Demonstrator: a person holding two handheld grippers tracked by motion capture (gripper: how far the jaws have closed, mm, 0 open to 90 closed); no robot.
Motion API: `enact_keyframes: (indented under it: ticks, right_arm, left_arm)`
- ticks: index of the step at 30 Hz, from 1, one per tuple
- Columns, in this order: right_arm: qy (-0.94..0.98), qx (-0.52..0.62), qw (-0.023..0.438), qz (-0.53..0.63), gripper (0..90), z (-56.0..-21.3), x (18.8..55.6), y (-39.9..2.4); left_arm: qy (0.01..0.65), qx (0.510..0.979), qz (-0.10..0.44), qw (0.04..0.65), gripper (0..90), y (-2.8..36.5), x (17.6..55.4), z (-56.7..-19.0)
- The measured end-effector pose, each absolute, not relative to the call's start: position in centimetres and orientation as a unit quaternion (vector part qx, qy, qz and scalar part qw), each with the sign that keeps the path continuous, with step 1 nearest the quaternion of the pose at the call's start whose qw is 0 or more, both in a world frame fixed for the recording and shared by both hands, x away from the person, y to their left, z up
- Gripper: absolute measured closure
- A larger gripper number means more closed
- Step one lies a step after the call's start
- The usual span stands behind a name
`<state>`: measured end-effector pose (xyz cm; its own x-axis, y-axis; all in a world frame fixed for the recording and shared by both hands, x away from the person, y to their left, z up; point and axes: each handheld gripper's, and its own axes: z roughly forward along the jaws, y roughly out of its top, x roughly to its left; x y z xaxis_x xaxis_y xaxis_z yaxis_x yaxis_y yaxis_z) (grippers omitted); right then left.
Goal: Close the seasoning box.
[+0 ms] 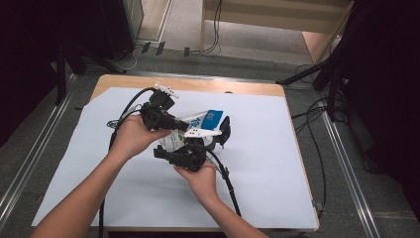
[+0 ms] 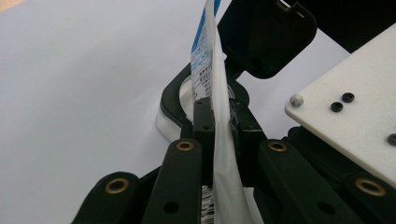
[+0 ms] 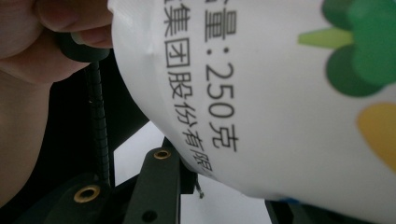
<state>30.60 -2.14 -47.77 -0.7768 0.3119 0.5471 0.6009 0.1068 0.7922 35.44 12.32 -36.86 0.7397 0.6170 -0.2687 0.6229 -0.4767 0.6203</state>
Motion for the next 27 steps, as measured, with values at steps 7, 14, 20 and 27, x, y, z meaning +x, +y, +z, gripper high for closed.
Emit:
enact_keyframes:
  ticks: [7,14,20,27]
  right_arm:
    - [-0.731,-0.311,0.125,-0.594,73.5,-47.64,30.63,-2.18]
    - [-0.728,-0.310,0.131,-0.597,73.0,-47.57,30.69,-2.15]
    - [-0.729,-0.308,0.134,-0.597,72.2,-47.48,30.75,-2.13]
    - [-0.727,-0.308,0.136,-0.598,71.9,-47.35,30.82,-2.17]
  left_arm:
    - [0.362,0.859,-0.003,0.362,83.9,12.23,35.43,-36.71]
    - [0.356,0.863,0.001,0.359,83.4,12.15,35.37,-36.43]
    - [0.353,0.865,0.003,0.356,83.3,12.04,35.34,-36.11]
    - [0.355,0.864,0.002,0.357,83.3,11.94,35.50,-36.05]
